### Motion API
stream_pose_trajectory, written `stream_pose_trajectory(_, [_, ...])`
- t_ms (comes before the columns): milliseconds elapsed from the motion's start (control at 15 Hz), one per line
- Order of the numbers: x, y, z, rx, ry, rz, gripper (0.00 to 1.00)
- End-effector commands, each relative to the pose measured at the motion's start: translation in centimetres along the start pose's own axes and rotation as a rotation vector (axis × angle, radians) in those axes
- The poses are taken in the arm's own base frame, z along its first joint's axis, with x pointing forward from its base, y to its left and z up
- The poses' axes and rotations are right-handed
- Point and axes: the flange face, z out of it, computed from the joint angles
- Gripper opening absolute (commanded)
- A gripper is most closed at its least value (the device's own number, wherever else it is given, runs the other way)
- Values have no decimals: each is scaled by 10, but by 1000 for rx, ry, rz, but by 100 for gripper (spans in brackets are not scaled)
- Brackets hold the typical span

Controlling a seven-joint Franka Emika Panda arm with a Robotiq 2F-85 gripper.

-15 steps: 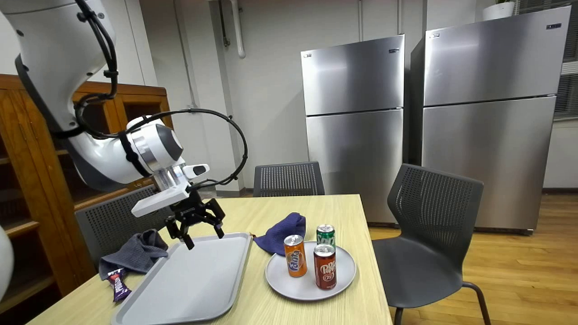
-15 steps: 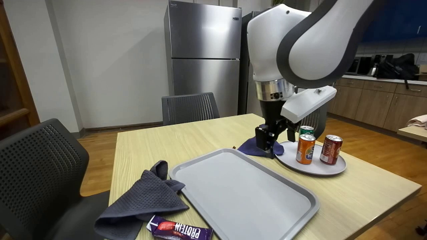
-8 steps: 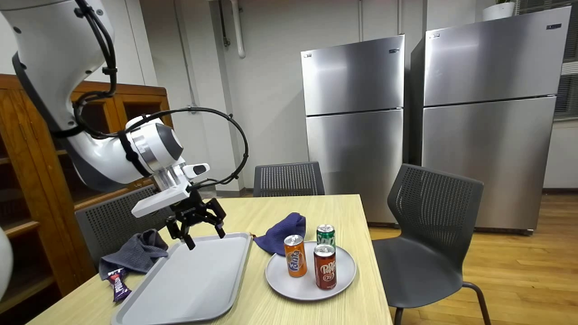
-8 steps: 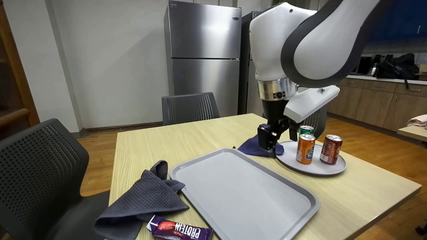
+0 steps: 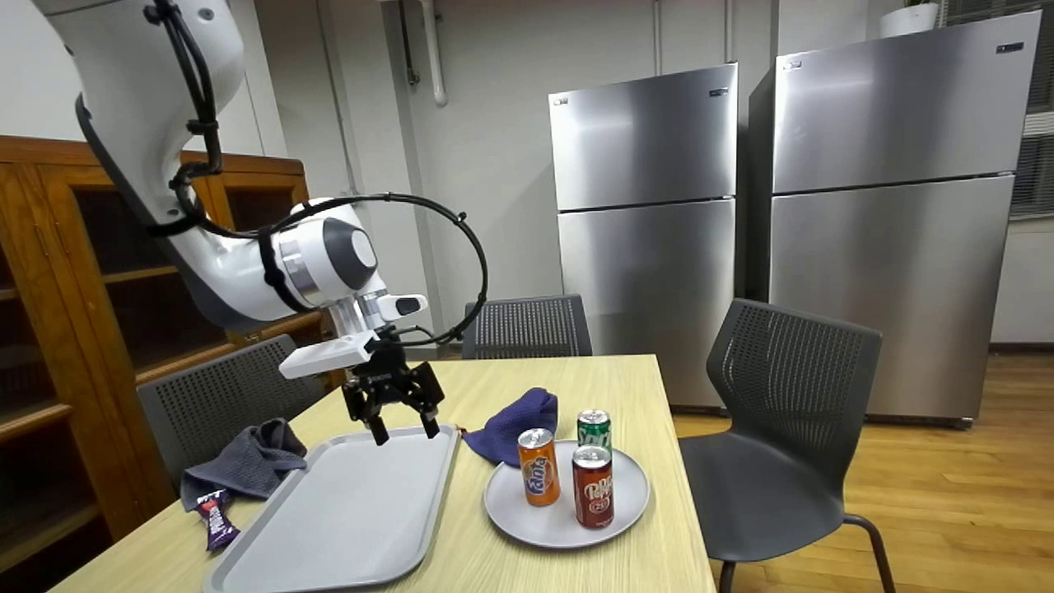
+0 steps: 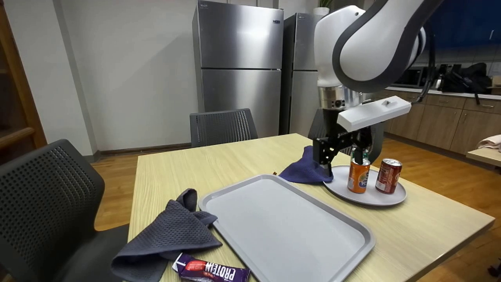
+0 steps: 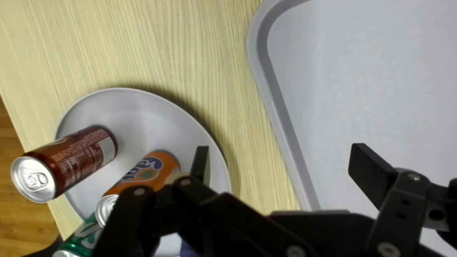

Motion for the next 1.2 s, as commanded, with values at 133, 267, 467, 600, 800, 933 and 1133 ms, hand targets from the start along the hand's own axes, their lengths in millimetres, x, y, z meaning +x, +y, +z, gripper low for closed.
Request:
stream_pose_trajectory(133, [20,55,9,64,-22,224,100])
stream_pose_trajectory(267, [25,67,14,85,-30,299,100])
stream_pose_trajectory(467, [30,82,23,119,-46,403,100])
stream_pose_trajectory(600, [35,90,29,128,-49,463,100])
stream_pose_trajectory(800, [43,98,40,133,-54,529,100])
stream_pose_trajectory(933, [49,105,46,127,-57,565,100])
stream_pose_trajectory(1133, [61,116,57,112,-60,614,100])
